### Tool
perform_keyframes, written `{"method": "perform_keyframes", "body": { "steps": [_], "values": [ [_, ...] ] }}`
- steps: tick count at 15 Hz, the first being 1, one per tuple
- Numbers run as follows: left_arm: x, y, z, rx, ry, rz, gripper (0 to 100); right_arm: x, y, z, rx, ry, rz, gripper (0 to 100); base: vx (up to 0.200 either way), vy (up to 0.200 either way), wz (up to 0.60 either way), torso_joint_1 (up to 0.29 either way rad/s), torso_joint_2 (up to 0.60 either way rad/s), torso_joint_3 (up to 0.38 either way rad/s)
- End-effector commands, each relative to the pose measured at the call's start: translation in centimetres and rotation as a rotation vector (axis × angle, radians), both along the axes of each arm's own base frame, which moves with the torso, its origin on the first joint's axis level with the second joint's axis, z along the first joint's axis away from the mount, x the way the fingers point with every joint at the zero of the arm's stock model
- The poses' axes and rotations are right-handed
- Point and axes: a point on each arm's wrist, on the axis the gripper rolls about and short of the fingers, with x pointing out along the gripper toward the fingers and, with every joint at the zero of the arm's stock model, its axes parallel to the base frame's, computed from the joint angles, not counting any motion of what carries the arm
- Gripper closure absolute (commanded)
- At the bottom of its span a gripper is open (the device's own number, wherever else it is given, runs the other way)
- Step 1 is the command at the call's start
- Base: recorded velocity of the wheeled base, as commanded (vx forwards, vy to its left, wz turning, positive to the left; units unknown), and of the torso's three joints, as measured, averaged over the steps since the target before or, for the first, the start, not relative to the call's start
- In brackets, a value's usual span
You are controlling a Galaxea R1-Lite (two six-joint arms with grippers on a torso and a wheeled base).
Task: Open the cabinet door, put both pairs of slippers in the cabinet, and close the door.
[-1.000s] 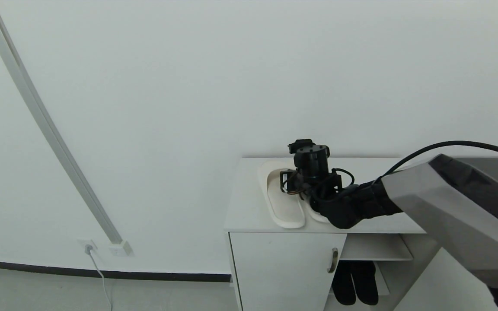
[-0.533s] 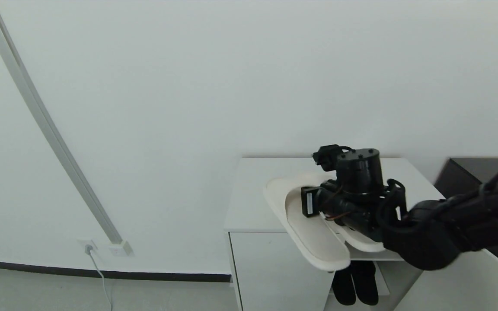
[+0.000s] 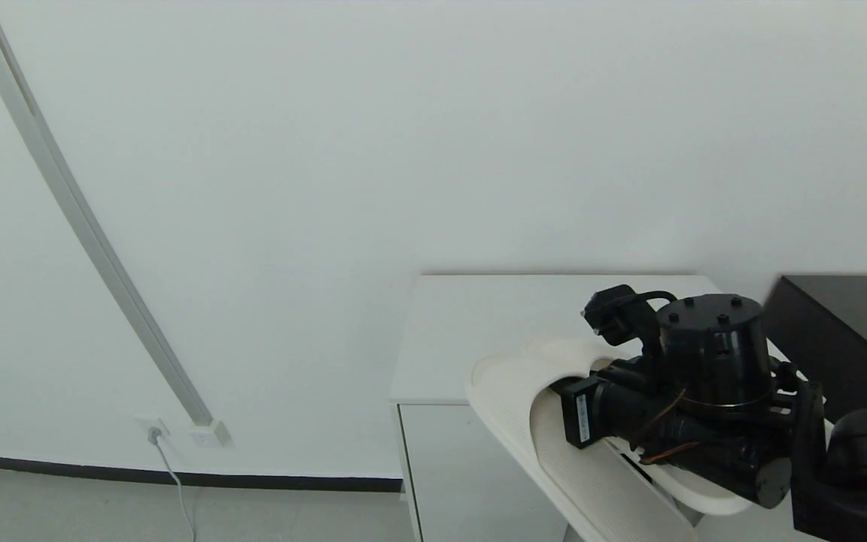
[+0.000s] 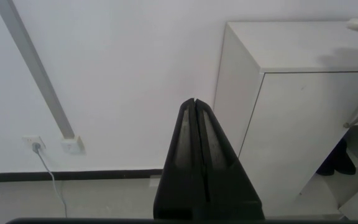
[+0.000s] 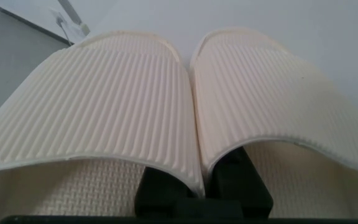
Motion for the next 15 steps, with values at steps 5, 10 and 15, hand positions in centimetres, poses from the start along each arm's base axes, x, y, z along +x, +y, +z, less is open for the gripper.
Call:
{"method": "perform_keyframes", "body": {
  "steps": [5,10,15],
  "values": [
    [0.0,0.0,0.0,-0.003,0.001,0.0,100,-0.3,0.8,-1.0,0.006,-0.02,0.004,100,-0.04,0.0,0.0,-0.001,0.0,0.0],
    [0.0,0.0,0.0,-0.003,0.001,-0.002,100,-0.6,0.8,-0.9,0.013,-0.026,0.01,100,-0.2,0.0,0.0,0.005,0.0,0.004],
    [0.0,0.0,0.0,-0.003,0.001,0.001,100,-1.1,0.4,-0.5,0.021,-0.034,0.017,100,-0.16,0.0,0.0,0.001,0.0,-0.001]
  ]
}}
